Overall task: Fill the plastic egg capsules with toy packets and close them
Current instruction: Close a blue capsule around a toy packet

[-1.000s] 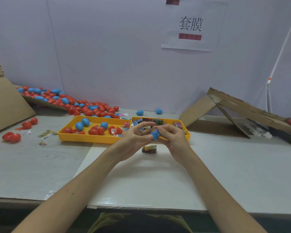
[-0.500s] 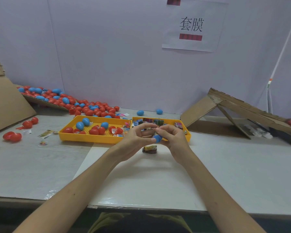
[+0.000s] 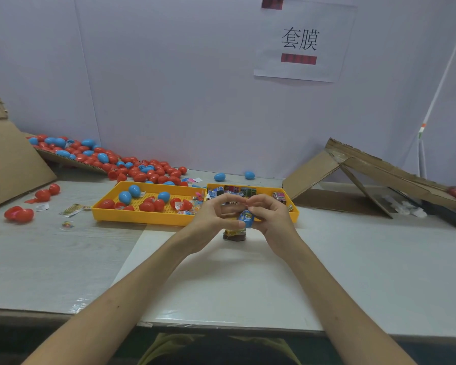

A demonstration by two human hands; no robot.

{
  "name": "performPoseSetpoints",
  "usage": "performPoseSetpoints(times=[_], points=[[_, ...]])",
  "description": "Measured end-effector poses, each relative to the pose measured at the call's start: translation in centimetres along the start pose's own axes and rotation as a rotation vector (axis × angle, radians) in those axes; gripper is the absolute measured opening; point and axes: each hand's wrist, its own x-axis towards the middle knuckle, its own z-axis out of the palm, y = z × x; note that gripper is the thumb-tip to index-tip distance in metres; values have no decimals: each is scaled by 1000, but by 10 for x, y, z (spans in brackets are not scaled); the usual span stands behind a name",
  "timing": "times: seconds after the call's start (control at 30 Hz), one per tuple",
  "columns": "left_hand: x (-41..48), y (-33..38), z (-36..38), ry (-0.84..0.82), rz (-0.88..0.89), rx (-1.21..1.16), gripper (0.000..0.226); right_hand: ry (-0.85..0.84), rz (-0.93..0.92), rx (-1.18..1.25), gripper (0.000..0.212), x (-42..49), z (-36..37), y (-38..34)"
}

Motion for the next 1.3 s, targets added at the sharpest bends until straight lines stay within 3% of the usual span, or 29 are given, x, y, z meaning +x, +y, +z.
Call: performPoseSetpoints(times=[0.13,0.3,0.43,0.63,0.9,1.17,1.3], points=[[-1,1,-1,7,19,-42,42,-16,57,71,16,2,0,-2],[-3,3,-4,14,13,-168,36,-53,77,97,25,2,-3,-3],[-4,4,-4,-42,-7,-261,39,-77,42,118,35,-1,-2,-3],[-4,5,-6,-106,-36,-370,47,-72,12,122,33,-2,-1,-4],[-4,4,-10,-223,-66,-519,39,-118,3,110,38,-4,0,-5],[-4,8,-8,-200,-121,-502,47,-78,-25,93,27,-5,-1,-6],[-5,8,-7,-217,-129,-509,47,-36,-23,59,35,-5,0,-6]])
